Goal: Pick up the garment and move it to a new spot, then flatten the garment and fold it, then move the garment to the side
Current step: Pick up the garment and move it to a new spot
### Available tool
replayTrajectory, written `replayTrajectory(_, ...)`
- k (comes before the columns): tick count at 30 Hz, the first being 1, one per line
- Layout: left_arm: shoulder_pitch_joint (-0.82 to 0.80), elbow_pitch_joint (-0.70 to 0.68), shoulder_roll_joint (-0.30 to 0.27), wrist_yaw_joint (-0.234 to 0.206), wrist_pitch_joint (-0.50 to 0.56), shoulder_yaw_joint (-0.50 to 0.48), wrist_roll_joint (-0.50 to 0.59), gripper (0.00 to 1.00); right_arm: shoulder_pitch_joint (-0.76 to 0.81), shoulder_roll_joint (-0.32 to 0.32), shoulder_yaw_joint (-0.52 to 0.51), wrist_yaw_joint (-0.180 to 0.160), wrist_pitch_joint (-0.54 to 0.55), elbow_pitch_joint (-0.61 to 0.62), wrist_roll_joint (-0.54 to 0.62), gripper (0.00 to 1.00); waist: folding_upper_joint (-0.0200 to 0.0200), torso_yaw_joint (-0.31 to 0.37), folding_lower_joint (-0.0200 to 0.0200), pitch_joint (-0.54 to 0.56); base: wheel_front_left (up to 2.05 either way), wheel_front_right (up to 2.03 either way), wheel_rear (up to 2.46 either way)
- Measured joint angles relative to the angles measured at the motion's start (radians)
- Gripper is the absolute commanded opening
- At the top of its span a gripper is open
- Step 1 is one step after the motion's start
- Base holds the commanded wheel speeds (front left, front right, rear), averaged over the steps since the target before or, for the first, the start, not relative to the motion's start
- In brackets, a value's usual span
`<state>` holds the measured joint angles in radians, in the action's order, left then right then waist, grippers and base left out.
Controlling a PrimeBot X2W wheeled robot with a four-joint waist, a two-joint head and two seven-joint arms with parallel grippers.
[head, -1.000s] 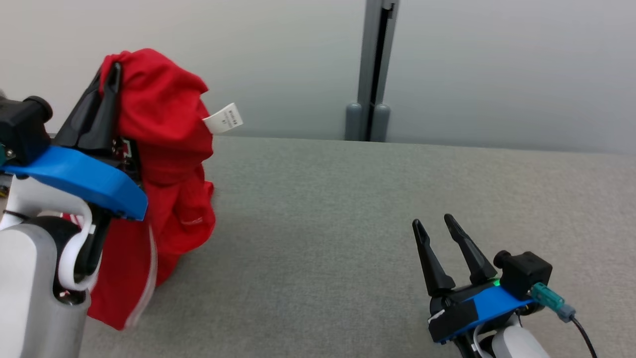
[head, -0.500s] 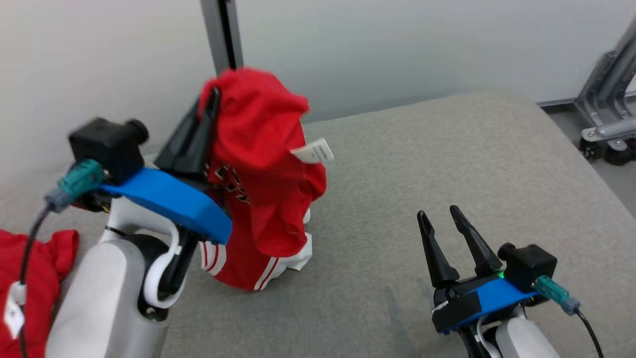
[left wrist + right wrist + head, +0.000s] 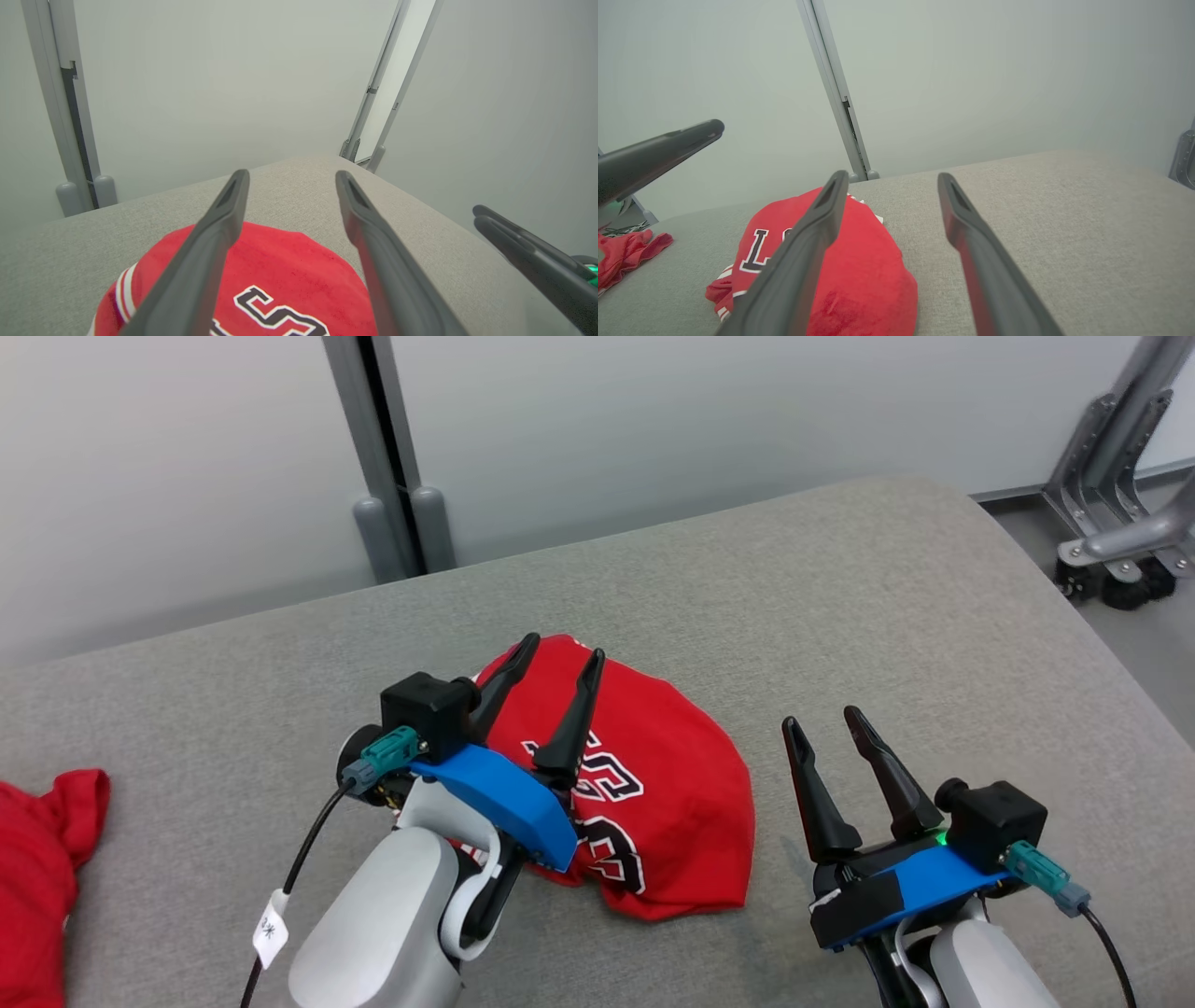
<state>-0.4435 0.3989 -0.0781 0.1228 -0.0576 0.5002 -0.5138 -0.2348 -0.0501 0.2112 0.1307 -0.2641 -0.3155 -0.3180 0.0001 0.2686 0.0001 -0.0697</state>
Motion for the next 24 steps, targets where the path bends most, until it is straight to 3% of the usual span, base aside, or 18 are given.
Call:
replayTrajectory(6,-0.013,-0.015,-0.041,0.0,-0.086,-0.015,0.003,1.0,0.003,-0.003,-0.005,0.0,0.0,0.004,0.006,1.0,0.0,-0.078,0.0,0.019,0.0,0.0,0.0)
replayTrajectory(15,0.11,-0.074,-0.152,-0.074,-0.156,-0.127,-0.015,1.0,0.018,-0.026,-0.037,0.0,0.0,0.028,0.018,1.0,0.0,-0.18,-0.0001,0.051,0.0,0.0,0.0)
replayTrajectory(24,0.29,-0.139,-0.182,-0.122,-0.203,-0.23,0.017,1.0,0.059,-0.025,-0.035,0.0,0.0,0.04,0.018,1.0,0.0,-0.212,-0.0001,0.072,0.0,0.0,0.0)
